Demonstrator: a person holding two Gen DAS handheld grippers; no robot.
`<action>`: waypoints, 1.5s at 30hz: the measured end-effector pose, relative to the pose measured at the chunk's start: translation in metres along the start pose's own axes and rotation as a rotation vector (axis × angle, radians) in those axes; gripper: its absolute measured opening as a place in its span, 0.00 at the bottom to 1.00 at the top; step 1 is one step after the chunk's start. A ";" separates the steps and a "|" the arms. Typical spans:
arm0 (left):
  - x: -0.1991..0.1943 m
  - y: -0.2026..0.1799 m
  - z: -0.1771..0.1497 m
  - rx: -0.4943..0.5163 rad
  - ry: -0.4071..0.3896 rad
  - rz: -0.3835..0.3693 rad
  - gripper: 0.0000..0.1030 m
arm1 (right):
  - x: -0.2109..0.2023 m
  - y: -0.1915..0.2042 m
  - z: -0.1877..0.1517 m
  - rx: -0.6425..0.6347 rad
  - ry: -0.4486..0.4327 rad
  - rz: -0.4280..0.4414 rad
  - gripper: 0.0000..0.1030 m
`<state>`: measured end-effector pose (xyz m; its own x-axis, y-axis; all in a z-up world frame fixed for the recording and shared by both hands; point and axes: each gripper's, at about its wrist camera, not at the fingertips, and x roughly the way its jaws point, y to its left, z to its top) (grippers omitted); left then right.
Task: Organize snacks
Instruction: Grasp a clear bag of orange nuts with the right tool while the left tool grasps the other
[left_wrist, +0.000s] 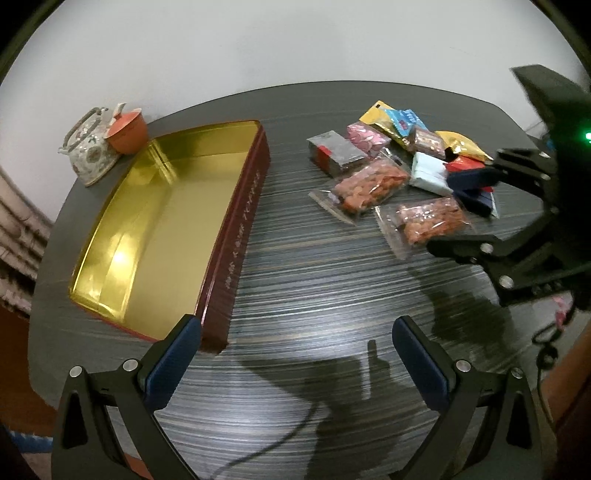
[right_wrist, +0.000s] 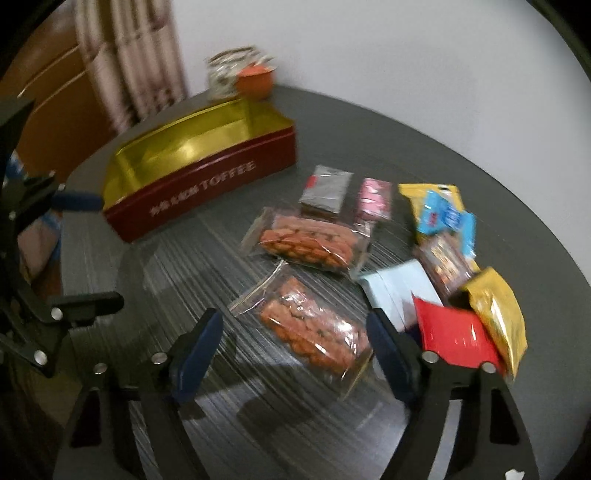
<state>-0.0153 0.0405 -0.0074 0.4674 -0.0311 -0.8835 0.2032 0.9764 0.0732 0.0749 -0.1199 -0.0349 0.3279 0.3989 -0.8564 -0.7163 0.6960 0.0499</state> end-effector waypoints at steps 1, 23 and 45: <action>-0.001 0.000 0.001 0.003 0.000 -0.005 0.99 | 0.003 -0.001 0.002 -0.016 0.011 0.005 0.73; 0.014 -0.019 0.034 0.130 -0.033 -0.019 0.99 | 0.016 -0.008 -0.030 -0.020 -0.012 0.059 0.45; 0.086 -0.050 0.090 0.239 0.032 -0.150 0.68 | -0.029 -0.056 -0.105 0.350 -0.114 -0.093 0.37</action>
<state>0.0916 -0.0302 -0.0452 0.3902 -0.1605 -0.9066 0.4665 0.8834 0.0444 0.0411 -0.2332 -0.0672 0.4620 0.3744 -0.8040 -0.4331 0.8863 0.1638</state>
